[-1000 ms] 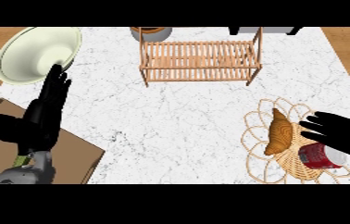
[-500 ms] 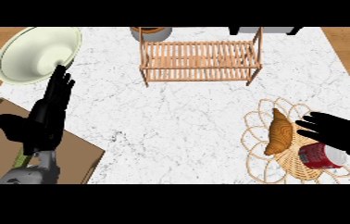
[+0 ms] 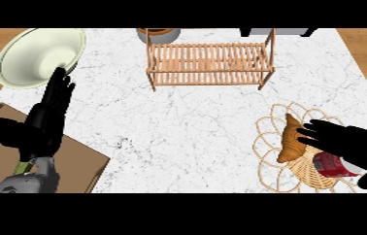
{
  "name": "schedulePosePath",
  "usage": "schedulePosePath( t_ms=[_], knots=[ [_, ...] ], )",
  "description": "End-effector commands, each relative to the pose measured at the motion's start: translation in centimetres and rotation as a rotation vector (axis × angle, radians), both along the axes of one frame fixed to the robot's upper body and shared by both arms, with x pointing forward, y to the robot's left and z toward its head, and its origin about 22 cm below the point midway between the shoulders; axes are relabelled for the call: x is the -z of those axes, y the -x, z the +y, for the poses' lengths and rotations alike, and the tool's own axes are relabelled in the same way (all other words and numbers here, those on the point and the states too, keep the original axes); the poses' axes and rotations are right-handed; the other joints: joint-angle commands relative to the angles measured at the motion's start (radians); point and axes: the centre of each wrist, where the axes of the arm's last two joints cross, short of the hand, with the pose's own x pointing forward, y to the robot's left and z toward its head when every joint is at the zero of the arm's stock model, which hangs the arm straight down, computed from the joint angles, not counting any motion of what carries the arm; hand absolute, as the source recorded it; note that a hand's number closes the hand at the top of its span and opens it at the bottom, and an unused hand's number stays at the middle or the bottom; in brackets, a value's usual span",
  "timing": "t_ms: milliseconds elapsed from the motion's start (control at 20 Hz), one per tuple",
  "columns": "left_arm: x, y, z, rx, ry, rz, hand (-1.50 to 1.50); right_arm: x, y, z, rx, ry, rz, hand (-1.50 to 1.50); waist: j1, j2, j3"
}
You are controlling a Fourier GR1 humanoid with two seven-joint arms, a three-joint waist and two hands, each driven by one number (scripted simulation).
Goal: Pick the can from the placemat and place it in the tiered shelf
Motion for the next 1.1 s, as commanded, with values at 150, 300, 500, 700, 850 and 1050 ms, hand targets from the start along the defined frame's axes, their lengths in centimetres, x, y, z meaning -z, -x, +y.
schedulePosePath(
  t_ms=[150,300,500,700,850,1050],
  knots=[
    [0.6,1.0,0.7,-0.014,0.011,0.012,0.00,2.7,-0.2,1.2,-0.019,0.057,0.058,1.50,0.002,0.000,0.000],
    [0.7,1.1,-1.4,-0.005,-0.001,-0.005,0.00,3.9,-0.3,0.7,-0.099,0.046,0.013,1.50,0.003,0.001,0.000],
    [-1.0,-0.8,0.2,-0.006,0.003,0.014,0.00,3.4,-0.4,1.7,-0.129,0.021,-0.092,1.50,-0.004,0.001,0.000],
    [-0.4,0.0,-0.8,0.000,0.009,-0.001,0.00,3.6,-1.8,7.0,0.006,-0.018,-0.117,1.50,-0.001,-0.002,-0.001],
    [0.6,0.9,-0.1,-0.023,-0.015,0.004,0.00,6.9,-0.1,9.0,0.372,-0.078,-0.048,1.50,-0.025,-0.008,-0.006],
    [0.3,0.9,0.0,-0.025,-0.010,0.002,0.00,8.5,0.9,13.2,0.607,-0.148,-0.006,1.50,-0.034,-0.011,-0.007]
  ],
)
